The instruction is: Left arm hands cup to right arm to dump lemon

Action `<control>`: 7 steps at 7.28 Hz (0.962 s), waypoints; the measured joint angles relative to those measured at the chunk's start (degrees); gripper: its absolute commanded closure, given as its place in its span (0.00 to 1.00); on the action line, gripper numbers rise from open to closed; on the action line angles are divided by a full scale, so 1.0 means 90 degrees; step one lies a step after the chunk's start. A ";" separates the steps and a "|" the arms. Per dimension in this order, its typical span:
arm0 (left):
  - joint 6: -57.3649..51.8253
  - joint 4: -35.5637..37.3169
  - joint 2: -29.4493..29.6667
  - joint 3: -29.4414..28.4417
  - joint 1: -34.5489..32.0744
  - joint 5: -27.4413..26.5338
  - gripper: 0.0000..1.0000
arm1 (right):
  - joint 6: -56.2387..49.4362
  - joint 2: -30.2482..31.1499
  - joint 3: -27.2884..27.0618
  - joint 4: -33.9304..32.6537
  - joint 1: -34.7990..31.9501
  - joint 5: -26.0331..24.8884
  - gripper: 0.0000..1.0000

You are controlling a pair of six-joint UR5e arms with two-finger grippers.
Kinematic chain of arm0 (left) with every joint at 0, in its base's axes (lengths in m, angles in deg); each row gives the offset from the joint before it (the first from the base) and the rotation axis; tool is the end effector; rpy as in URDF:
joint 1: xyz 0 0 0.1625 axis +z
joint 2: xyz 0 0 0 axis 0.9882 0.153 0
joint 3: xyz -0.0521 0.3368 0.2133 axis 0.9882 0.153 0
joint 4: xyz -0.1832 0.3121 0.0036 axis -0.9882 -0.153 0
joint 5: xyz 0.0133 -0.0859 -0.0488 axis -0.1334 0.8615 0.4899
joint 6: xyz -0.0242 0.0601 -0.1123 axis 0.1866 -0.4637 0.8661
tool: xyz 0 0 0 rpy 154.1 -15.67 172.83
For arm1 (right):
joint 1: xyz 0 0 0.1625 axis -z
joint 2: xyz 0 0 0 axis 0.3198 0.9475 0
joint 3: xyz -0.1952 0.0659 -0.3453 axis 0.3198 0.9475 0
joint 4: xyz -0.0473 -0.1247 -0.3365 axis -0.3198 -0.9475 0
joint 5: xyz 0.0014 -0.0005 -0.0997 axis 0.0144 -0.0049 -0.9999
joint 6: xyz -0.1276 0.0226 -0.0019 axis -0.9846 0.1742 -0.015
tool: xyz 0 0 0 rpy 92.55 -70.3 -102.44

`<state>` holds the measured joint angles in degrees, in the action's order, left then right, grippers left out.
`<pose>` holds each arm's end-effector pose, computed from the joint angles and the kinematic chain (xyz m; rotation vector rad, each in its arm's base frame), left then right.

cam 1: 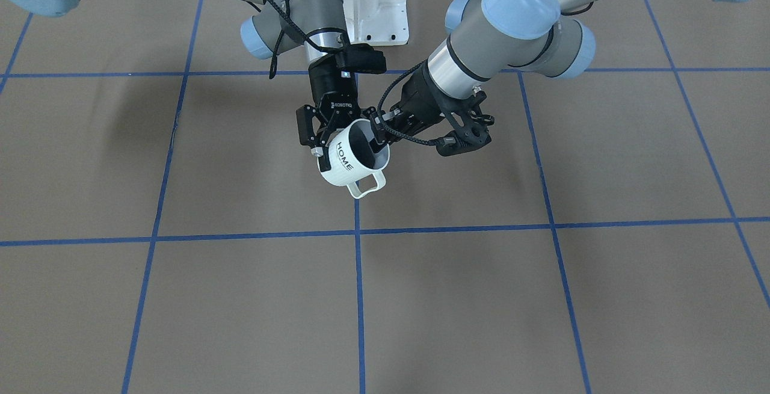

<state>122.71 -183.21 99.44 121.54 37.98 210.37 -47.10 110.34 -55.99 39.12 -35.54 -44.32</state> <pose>0.4326 -0.4826 0.1742 -0.1917 1.3388 -0.3926 -0.5330 -0.4092 0.2064 1.3704 -0.3781 -0.1119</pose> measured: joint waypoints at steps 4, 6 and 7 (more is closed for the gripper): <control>-0.0008 -0.0006 -0.0010 -0.0018 -0.0199 0.0286 1.00 | 0.0002 0.0065 -0.0028 0.0053 0.0002 0.0011 0.00; -0.0047 -0.0005 -0.0004 -0.0182 -0.0786 0.0698 1.00 | 0.0005 0.0075 -0.0049 0.0067 -0.0004 0.0031 0.00; -0.0131 0.0004 -0.0014 -0.0325 -0.1194 0.1011 1.00 | 0.0009 0.0077 -0.0118 0.0063 -0.0018 0.0069 0.00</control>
<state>121.53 -183.17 99.32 118.61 27.23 219.47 -47.02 111.03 -57.05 39.68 -35.70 -43.70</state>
